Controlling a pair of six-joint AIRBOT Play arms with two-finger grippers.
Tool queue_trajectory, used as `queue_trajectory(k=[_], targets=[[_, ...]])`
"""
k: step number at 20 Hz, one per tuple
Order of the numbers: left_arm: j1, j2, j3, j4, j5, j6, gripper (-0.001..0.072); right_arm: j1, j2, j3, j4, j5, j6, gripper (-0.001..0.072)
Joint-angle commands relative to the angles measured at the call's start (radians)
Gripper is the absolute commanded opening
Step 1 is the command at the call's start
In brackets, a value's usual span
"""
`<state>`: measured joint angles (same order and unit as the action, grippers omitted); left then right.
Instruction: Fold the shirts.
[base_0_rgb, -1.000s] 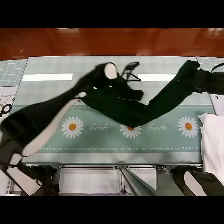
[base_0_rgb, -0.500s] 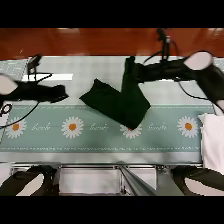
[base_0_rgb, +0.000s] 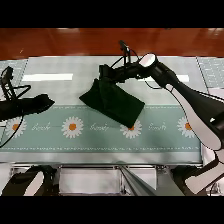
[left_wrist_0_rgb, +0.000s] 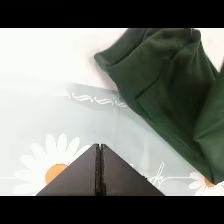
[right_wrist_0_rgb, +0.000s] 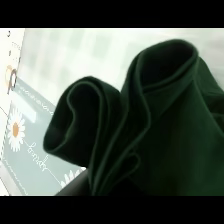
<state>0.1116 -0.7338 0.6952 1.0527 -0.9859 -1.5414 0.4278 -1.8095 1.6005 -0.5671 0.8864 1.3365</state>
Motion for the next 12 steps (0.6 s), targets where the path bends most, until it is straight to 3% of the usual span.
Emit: queue_trajectory(k=[1, 2, 3, 7, 10, 12], targets=[[0.006, 0.011, -0.009, -0.016, 0.012, 0.002, 0.0016, 0.013, -0.070, 0.031, 0.019, 0.000, 0.014, 0.0117], [0.006, 0.010, -0.009, -0.017, 0.015, 0.003, 0.0016, 0.012, -0.074, 0.031, 0.018, 0.006, 0.023, 0.0353], [0.006, 0.009, -0.009, -0.016, 0.030, 0.003, 0.0016, 0.007, -0.073, 0.031, 0.019, 0.034, 0.023, 0.0407], [0.069, 0.056, 0.091, -0.067, 0.109, 0.021, 0.0016, -0.124, 0.025, 0.031, -0.019, 0.394, 0.020, 0.0405], [0.125, 0.101, 0.217, -0.096, 0.143, 0.022, 0.0016, -0.308, 0.241, 0.025, -0.266, 0.610, 0.036, 0.0404], [0.131, 0.117, 0.241, -0.097, 0.109, 0.022, 0.0016, -0.427, 0.433, -0.033, -0.455, 0.636, 0.040, 0.0404]])
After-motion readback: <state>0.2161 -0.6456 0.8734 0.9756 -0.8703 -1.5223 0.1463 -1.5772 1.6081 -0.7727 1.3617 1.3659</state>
